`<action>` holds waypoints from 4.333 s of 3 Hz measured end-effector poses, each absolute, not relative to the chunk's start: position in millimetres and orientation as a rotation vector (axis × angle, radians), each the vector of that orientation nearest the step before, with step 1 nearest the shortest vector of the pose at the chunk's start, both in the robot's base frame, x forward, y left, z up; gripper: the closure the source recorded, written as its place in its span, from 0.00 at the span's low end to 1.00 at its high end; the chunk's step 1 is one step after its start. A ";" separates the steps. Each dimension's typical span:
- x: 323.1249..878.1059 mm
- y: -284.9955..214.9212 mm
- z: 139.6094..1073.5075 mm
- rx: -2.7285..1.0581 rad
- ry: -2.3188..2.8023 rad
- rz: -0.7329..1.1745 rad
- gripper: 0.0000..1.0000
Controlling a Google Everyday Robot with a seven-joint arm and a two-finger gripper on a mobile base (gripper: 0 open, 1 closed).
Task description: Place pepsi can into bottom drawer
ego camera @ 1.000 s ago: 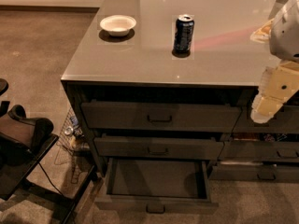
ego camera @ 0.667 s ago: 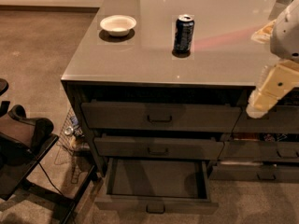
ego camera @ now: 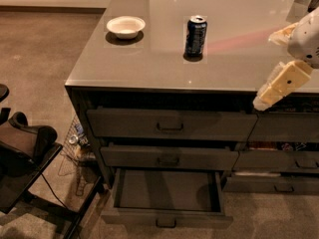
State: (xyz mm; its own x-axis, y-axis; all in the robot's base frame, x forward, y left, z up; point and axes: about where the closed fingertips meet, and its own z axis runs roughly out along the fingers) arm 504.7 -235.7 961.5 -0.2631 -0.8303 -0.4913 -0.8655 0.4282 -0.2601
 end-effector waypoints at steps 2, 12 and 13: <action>555.5 -231.6 968.5 -1.193 1.817 0.237 0.00; 836.8 -139.8 917.4 -0.661 1.640 0.532 0.39; 836.6 -130.4 905.5 -0.668 1.656 0.546 0.70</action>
Offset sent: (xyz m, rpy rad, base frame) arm 0.0726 -0.0109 0.0177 0.4947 -0.3821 0.0008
